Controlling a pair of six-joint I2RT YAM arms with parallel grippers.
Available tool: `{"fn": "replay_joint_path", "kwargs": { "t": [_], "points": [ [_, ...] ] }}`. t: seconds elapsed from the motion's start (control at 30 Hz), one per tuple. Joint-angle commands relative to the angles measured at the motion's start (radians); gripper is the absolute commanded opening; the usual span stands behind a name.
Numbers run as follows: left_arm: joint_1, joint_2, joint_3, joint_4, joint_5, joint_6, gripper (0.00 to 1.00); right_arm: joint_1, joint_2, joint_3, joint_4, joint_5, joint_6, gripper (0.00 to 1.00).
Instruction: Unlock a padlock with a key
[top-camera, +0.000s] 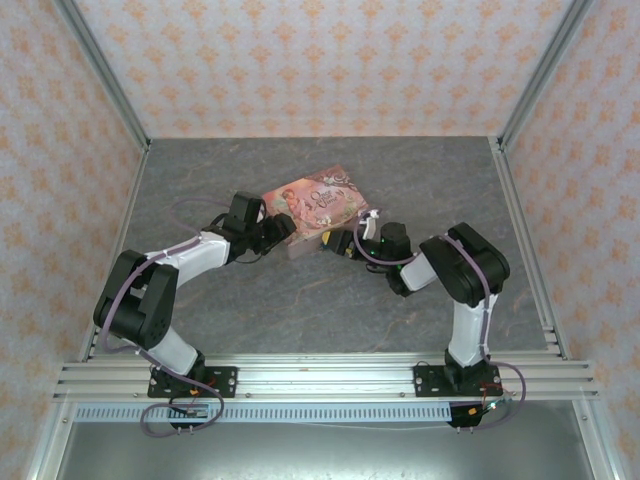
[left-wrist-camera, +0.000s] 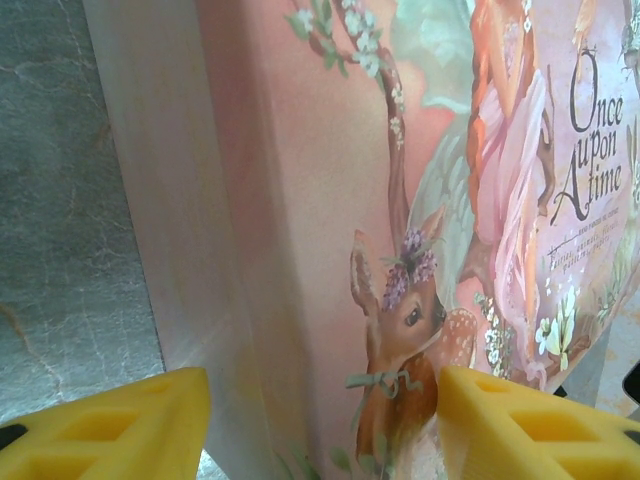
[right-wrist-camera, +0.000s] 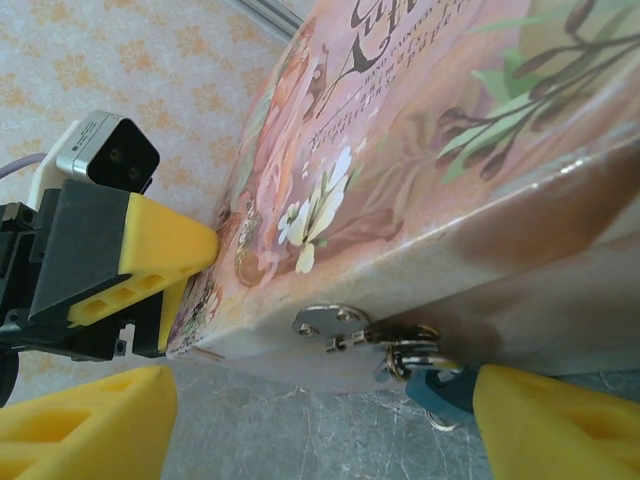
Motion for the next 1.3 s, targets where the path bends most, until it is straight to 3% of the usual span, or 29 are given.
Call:
{"fn": "replay_joint_path", "kwargs": {
  "t": [0.0, 0.43, 1.27],
  "points": [
    [-0.017, 0.015, -0.041, -0.117, -0.038, -0.004, 0.60, 0.008, 0.033, 0.021, 0.090, -0.011, 0.006, 0.77],
    [-0.018, 0.014, -0.042, -0.115, -0.041, -0.005, 0.60, 0.011, 0.073, 0.035, 0.183, -0.059, 0.013, 0.73],
    [-0.018, 0.015, -0.029, -0.133, -0.048, 0.002, 0.61, 0.011, 0.056, 0.011, 0.152, -0.082, -0.011, 0.30]
  ]
}}
